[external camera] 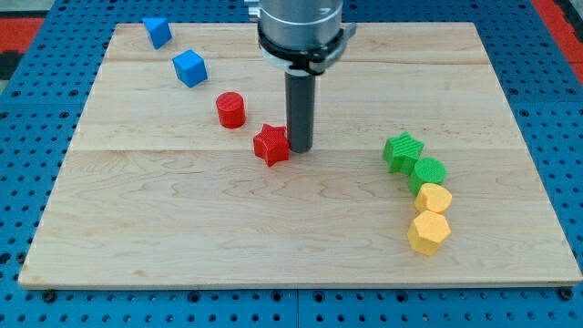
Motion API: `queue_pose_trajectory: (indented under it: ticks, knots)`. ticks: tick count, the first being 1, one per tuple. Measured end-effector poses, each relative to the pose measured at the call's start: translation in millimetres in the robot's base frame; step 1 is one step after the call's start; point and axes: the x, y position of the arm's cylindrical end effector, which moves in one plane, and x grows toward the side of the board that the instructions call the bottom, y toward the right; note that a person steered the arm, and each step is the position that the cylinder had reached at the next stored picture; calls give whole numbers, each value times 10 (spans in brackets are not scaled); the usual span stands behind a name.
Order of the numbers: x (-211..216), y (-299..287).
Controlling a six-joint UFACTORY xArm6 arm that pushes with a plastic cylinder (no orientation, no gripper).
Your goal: Move the green star into the red star
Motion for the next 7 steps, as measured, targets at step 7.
queue_pose_trajectory:
  ticks: [7]
  knots:
    - [1209, 1362]
